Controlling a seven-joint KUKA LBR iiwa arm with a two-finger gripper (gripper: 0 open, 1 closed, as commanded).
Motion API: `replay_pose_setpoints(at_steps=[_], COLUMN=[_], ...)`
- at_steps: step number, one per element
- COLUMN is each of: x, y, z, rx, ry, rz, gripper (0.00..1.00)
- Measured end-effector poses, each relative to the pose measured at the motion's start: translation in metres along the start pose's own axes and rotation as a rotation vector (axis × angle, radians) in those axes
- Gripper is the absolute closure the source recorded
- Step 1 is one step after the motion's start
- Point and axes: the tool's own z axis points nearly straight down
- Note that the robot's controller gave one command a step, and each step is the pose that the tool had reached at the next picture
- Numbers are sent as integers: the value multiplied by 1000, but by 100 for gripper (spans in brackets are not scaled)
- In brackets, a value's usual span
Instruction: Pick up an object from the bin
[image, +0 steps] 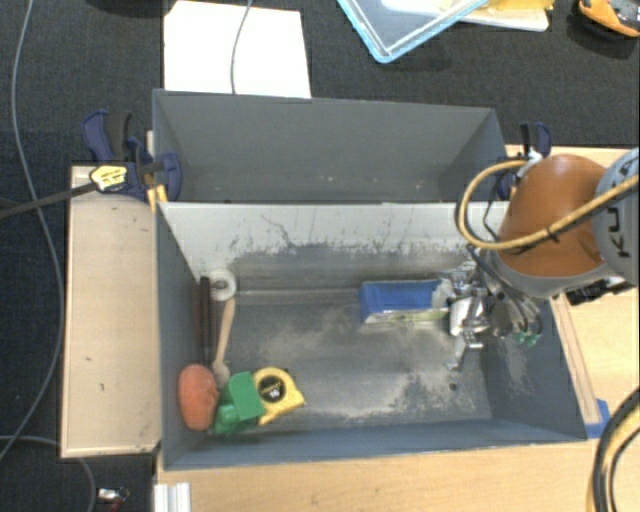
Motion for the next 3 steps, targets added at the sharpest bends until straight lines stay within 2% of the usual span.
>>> replay_pose_setpoints(at_steps=[1, 2, 3], x=[-2, -26, -29], y=[0, -65, -72], z=[-4, 59, 36], rx=[1, -4, -3], ry=[-8, -16, -13], rz=[-3, 136, -4], gripper=[0, 0, 0])
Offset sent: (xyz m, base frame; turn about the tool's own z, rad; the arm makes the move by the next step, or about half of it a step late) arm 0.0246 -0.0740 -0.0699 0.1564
